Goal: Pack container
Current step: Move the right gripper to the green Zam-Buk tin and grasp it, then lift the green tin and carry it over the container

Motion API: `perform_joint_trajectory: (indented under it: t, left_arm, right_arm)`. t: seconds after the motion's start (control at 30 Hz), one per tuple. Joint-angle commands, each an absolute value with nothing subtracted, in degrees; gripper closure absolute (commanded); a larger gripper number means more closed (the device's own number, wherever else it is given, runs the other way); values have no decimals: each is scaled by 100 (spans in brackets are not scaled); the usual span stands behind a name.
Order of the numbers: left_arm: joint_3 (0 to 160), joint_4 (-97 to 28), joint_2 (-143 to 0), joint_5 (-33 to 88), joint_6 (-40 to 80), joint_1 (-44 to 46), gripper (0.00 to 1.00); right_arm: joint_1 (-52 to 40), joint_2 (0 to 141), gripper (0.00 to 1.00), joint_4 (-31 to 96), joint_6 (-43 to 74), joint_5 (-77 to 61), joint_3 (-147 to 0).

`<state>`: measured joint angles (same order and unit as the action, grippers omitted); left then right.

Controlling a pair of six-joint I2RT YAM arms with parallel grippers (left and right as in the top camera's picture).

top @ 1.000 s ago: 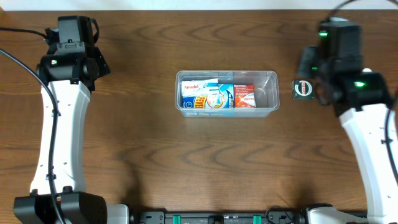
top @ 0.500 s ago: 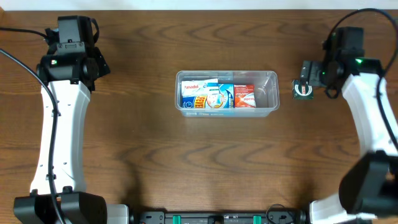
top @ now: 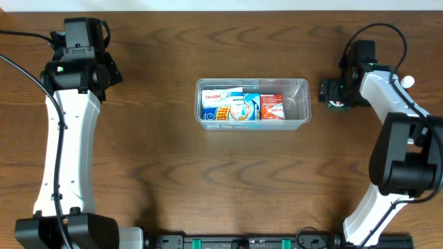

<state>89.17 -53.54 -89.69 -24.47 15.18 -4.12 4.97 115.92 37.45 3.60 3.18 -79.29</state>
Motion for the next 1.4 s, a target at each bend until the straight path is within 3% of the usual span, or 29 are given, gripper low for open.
perform_joint_trajectory:
  t: [0.0,0.3,0.63,0.9,1.07,1.37]
  left_arm:
    - [8958,-5356,-8947,-2580,1509,-432,2]
    - [8958,-5356,-8949,-2580,1507,-432,2]
    - [8958,-5356,-8947,-2578,1507,-432,2]
    - [8958,-5356,-8949,-2578,1507,-432,2]
    - [8958,-5356,-8947,-2580,1509,-432,2]
    - [8958,-5356,-8949,-2578,1509,-432,2]
  right_arm:
    - [528,11747,1,3667,318,248,-7896]
    - [528,11865,26,3614,318,250,-7896]
    - [530,11865,27,3599,338,250,-7896]
    - [530,11747,49,3621,336,250,-8012]
    - [526,11187,51,3787,340,250,-8071]
    - [117,8917,55,4303,679,62,-8099]
